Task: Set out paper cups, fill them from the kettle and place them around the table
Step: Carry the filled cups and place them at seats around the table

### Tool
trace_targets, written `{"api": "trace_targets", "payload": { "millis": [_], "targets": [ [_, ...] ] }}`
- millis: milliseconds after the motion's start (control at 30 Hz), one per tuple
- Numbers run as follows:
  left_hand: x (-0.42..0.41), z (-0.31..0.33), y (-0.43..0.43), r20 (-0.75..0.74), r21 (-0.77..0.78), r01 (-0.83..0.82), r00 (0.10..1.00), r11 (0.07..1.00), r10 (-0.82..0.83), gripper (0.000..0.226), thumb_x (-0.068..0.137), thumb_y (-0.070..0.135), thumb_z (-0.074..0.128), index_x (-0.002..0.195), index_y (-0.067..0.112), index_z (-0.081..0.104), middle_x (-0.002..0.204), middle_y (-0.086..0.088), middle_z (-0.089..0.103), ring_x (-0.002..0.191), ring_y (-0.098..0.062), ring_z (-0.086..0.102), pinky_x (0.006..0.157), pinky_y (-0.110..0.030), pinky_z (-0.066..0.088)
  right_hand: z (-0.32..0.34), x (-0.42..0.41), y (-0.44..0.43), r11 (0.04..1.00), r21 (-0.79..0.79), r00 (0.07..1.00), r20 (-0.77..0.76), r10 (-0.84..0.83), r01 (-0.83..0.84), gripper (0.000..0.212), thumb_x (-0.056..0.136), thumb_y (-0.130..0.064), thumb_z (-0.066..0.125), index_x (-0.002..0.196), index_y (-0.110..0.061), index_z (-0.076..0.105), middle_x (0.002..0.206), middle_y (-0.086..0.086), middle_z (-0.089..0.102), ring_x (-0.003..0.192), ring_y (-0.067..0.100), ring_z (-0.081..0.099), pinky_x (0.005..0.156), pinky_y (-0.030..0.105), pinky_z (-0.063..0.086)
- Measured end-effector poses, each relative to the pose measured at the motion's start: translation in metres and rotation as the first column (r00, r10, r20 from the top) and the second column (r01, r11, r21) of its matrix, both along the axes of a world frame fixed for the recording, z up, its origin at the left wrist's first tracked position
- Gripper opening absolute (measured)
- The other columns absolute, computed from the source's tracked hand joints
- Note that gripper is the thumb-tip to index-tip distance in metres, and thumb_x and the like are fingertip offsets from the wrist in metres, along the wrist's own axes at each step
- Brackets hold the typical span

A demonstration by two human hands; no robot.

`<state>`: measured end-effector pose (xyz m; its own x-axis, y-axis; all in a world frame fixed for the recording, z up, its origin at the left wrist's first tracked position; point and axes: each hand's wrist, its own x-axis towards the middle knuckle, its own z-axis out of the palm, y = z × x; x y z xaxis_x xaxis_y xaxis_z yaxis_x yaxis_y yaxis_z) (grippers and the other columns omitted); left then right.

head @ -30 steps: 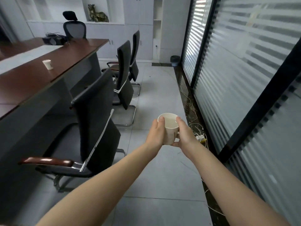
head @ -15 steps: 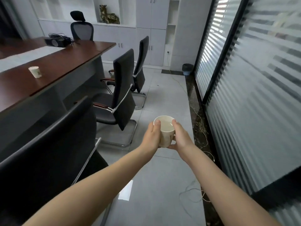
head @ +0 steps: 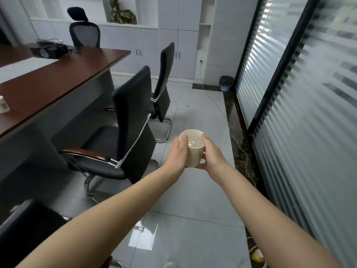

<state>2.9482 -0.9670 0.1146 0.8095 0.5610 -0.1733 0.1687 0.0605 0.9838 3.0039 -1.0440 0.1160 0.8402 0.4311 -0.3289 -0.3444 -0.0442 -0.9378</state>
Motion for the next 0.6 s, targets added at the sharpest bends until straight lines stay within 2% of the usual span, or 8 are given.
{"api": "trace_targets", "payload": {
  "millis": [100,267,367,433,600],
  "targets": [
    [0.058,0.004,0.035,0.003,0.015,0.011,1.000,1.000,-0.012,0.037,0.103,0.037,0.025,0.128,0.017,0.042,0.111,-0.002,0.051,0.104,-0.019,0.052,0.097,-0.046,0.048,0.003,0.058,0.033,1.000,0.001,1.000,0.004,-0.002,0.002,0.028,0.100,-0.037,0.034,0.117,-0.021,0.051,0.096,-0.003,0.056,0.084,0.012,0.057,0.063,0.034,0.053],
    [0.150,0.011,0.082,0.007,0.005,0.030,1.000,1.000,-0.030,0.040,0.102,0.040,0.026,0.129,0.016,0.043,0.119,-0.003,0.053,0.108,-0.020,0.054,0.095,-0.046,0.049,0.012,0.151,0.079,1.000,0.008,1.000,0.004,-0.015,0.015,0.029,0.100,-0.038,0.035,0.115,-0.019,0.052,0.095,-0.001,0.058,0.084,0.014,0.058,0.064,0.036,0.054],
    [0.207,0.017,0.109,0.016,-0.010,0.044,0.999,0.999,-0.044,0.040,0.103,0.040,0.025,0.130,0.016,0.041,0.116,-0.002,0.051,0.096,-0.013,0.055,0.084,-0.038,0.054,0.014,0.212,0.105,1.000,-0.021,1.000,0.023,-0.012,0.013,0.031,0.099,-0.041,0.035,0.115,-0.021,0.053,0.105,0.003,0.057,0.098,0.022,0.057,0.070,0.039,0.055],
    [0.247,0.019,0.127,0.006,-0.010,0.048,0.999,0.999,-0.048,0.039,0.102,0.040,0.025,0.128,0.016,0.041,0.115,-0.003,0.051,0.098,-0.016,0.055,0.085,-0.039,0.054,0.014,0.253,0.123,0.999,-0.037,1.000,0.030,-0.004,0.005,0.033,0.098,-0.042,0.036,0.116,-0.021,0.054,0.110,0.005,0.057,0.106,0.026,0.056,0.073,0.041,0.055],
    [0.345,0.018,0.164,0.009,0.016,-0.015,1.000,1.000,0.015,0.041,0.102,0.040,0.025,0.131,0.016,0.042,0.121,-0.006,0.050,0.107,-0.021,0.050,0.090,-0.041,0.051,0.016,0.355,0.164,0.997,-0.022,0.996,0.040,0.079,-0.078,0.024,0.099,-0.041,0.036,0.099,-0.026,0.055,0.100,0.000,0.058,0.095,0.021,0.057,0.070,0.041,0.054]
  ]
}}
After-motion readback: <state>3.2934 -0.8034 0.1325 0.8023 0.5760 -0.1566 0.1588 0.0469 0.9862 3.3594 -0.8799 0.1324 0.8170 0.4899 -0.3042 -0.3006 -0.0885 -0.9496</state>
